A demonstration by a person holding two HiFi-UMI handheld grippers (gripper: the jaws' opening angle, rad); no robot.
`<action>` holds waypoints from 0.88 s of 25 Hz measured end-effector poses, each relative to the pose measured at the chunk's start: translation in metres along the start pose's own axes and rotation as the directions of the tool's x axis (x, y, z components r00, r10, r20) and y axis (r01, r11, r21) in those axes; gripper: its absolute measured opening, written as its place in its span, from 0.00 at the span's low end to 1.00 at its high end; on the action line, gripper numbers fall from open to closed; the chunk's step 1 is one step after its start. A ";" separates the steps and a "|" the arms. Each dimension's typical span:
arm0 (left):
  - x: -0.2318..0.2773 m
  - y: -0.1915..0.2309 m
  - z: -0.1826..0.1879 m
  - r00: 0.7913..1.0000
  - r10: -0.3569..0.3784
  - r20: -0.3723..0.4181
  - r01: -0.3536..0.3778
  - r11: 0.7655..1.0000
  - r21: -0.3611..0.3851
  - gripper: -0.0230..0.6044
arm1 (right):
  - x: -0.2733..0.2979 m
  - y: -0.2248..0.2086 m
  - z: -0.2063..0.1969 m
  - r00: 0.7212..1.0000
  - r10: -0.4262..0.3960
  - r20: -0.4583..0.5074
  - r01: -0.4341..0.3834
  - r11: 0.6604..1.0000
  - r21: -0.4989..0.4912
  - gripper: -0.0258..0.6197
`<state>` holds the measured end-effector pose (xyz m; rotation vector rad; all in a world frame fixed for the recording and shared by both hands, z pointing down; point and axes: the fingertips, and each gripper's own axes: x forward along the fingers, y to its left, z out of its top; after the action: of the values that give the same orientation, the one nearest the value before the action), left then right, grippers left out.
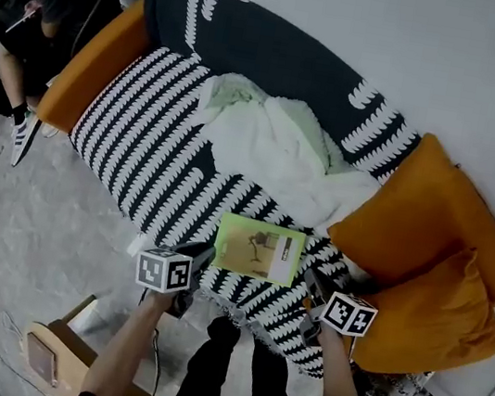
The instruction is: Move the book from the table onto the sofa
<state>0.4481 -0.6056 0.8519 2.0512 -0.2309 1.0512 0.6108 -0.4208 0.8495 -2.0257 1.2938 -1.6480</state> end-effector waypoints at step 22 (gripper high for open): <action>-0.094 -0.146 0.039 0.978 -0.087 0.189 0.045 0.975 0.216 0.06 | -0.100 0.113 0.048 0.977 0.166 0.130 -0.130 0.960 -0.249 0.07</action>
<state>0.4816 -0.5545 0.6847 2.3421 -0.1553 0.8616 0.6004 -0.4292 0.6917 -2.0772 1.6109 -1.3007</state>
